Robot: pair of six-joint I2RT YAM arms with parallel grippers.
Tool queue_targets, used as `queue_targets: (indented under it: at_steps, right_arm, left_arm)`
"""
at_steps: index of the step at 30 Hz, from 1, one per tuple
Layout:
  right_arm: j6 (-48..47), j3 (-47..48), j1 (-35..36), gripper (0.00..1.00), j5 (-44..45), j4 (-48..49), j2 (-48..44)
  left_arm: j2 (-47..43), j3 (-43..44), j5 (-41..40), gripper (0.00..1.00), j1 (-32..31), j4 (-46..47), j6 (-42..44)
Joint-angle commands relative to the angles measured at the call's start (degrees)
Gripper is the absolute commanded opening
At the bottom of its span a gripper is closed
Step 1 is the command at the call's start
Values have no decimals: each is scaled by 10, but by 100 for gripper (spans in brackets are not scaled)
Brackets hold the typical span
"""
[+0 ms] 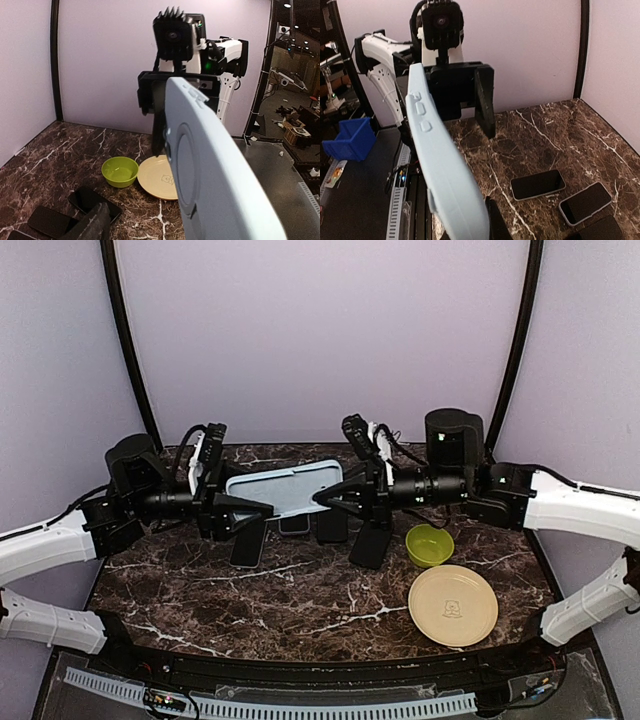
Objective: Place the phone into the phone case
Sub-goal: Pass from the left arm to the right, then pass from the right arm to the left
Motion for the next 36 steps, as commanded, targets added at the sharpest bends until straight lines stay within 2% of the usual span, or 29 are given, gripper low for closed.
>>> queue_targets:
  at_steps: [1,4,8,14,16,20,22,23,25,27,28,31,32,34,36]
  right_arm:
    - [-97,107,-3,0,40,-301,-17]
    - [-110,158,-2,0,70,-429,-7]
    - [-118,223,4,0,105,-536,15]
    - [-141,291,25,0,135,-580,55]
    - [-149,316,39,0,151,-589,76]
    - [-172,372,63,0,168,-618,125]
    - [-184,396,69,0,170,-632,144]
    - [-189,403,70,0,170,-634,151]
    - [-196,409,71,0,174,-627,154]
    - [-198,392,71,0,178,-598,140]
    - [-199,373,70,11,183,-567,127]
    - [-182,283,67,53,203,-436,75]
    - [-170,248,62,62,202,-388,56]
    - [-125,173,46,72,168,-268,21]
    - [-64,93,32,74,137,-132,-6]
  left_arm:
    - [10,48,-26,71,-1,-101,94]
    - [28,68,-27,71,-1,-170,129]
    - [40,74,-18,70,-1,-189,146]
    - [56,72,16,64,-11,-186,152]
    - [65,71,10,58,-24,-184,151]
    - [82,82,-6,44,-54,-211,173]
    - [82,81,-9,33,-61,-217,175]
    - [81,81,-9,18,-63,-216,176]
    - [75,77,-19,2,-65,-211,176]
    - [63,70,-28,0,-65,-201,175]
    - [59,65,-30,0,-65,-195,173]
    - [46,55,-47,0,-65,-157,154]
    - [43,47,-52,0,-65,-146,134]
    - [35,28,-74,0,-65,-74,97]
    - [26,-2,-96,0,-65,-3,52]
